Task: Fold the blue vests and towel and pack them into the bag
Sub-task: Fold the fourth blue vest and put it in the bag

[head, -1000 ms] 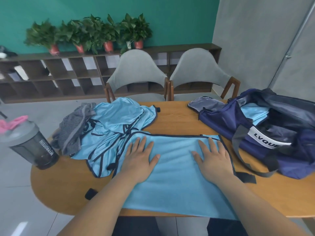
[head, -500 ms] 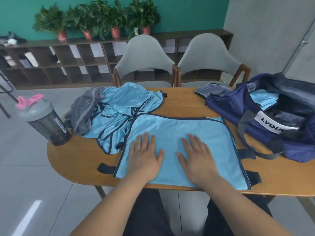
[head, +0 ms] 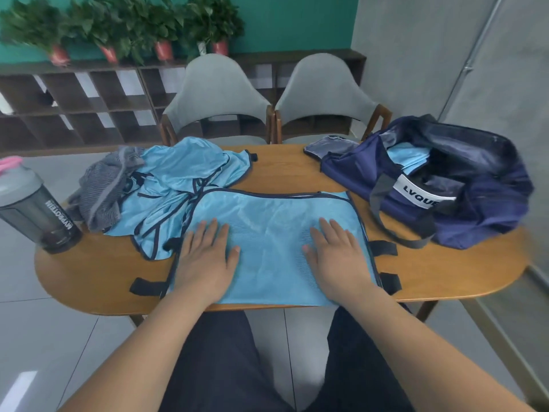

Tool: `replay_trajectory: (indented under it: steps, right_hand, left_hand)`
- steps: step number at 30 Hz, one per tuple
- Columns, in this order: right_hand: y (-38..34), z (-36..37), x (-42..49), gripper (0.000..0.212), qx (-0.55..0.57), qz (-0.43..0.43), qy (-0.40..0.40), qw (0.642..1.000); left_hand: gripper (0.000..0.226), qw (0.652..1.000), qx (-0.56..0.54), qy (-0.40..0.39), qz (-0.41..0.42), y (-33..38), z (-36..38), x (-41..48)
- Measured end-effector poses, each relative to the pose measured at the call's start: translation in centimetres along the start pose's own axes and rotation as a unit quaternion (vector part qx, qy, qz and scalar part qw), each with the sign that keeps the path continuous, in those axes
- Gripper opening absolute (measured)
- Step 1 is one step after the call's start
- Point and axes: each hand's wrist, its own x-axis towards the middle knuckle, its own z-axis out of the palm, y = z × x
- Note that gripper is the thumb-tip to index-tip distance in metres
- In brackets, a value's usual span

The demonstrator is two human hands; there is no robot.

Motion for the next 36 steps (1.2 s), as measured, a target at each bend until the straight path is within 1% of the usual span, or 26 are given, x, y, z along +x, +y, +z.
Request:
replay_trajectory:
  steps: [1,3,4,7,11,13,15,16,18,20,22,25,28,31,34,36]
  right_hand:
    - [-0.7,0.1,-0.4,0.08,0.01,-0.005,0.001,1.0]
    - [-1.5,0.5,-0.7,0.08,0.028,-0.013,-0.01,0.999]
    - [-1.7,0.6,-0.8,0.078,0.032,-0.016,-0.018,0.999]
    - [-0.4,0.3,-0.4,0.062,0.04,-0.007,-0.035,0.999]
    - [3.9,-1.5,1.8,0.053,-0.004,0.008,-0.038,0.999]
    - [5.5,-2.7,3.7,0.04,0.007,-0.003,-0.056,0.998]
    - [6.4,-4.1,5.8,0.029,-0.002,-0.022,-0.059,0.998]
    - [6.8,-4.6,6.8,0.031,-0.007,-0.025,-0.051,0.998]
    - [7.6,-5.6,8.7,0.042,-0.017,-0.027,-0.038,0.999]
    - [8.3,-6.0,10.4,0.046,-0.037,-0.041,-0.044,0.998]
    - [8.7,-6.3,11.8,0.049,-0.064,-0.056,-0.063,0.994]
    - [9.2,-6.4,13.2,0.048,-0.11,-0.07,-0.086,0.988]
    - [9.7,-5.9,13.7,0.04,-0.121,-0.05,-0.105,0.986]
    - [10.0,-5.4,13.9,0.035,-0.118,-0.032,-0.103,0.987]
    - [10.3,-5.2,14.2,0.045,-0.065,-0.004,-0.085,0.994]
    - [10.5,-5.2,14.5,0.053,-0.029,0.012,-0.071,0.997]
  left_hand:
    - [0.069,1.0,-0.023,0.001,0.02,1.1,-0.1,-0.2]
    - [0.069,0.996,-0.07,-0.021,0.058,3.3,0.3,-0.5]
    - [0.07,0.994,-0.075,-0.031,0.072,3.9,0.7,-0.7]
    - [0.073,0.995,-0.034,-0.041,0.089,3.4,1.7,-0.6]
    - [0.072,0.993,-0.019,-0.06,0.099,2.1,1.0,0.1]
    - [0.075,0.993,-0.026,-0.044,0.103,2.8,0.6,0.5]
    - [0.083,0.989,-0.07,-0.003,0.126,5.1,0.3,0.6]
    - [0.082,0.983,-0.1,0.015,0.152,6.7,0.2,0.5]
    - [0.066,0.963,-0.146,0.03,0.223,10.4,0.5,0.3]
    - [0.049,0.939,-0.161,0.038,0.301,13.8,1.1,0.0]
    - [0.04,0.922,-0.167,0.028,0.347,16.3,1.5,0.1]
    - [0.043,0.916,-0.166,0.003,0.365,18.0,2.2,0.3]
    - [0.045,0.915,-0.137,0.029,0.38,18.0,3.1,0.3]
    - [0.043,0.91,-0.102,0.056,0.397,17.8,3.1,0.2]
    - [0.036,0.898,-0.084,0.103,0.419,18.7,2.7,-0.7]
    - [0.04,0.894,-0.081,0.105,0.428,19.2,2.4,-1.9]
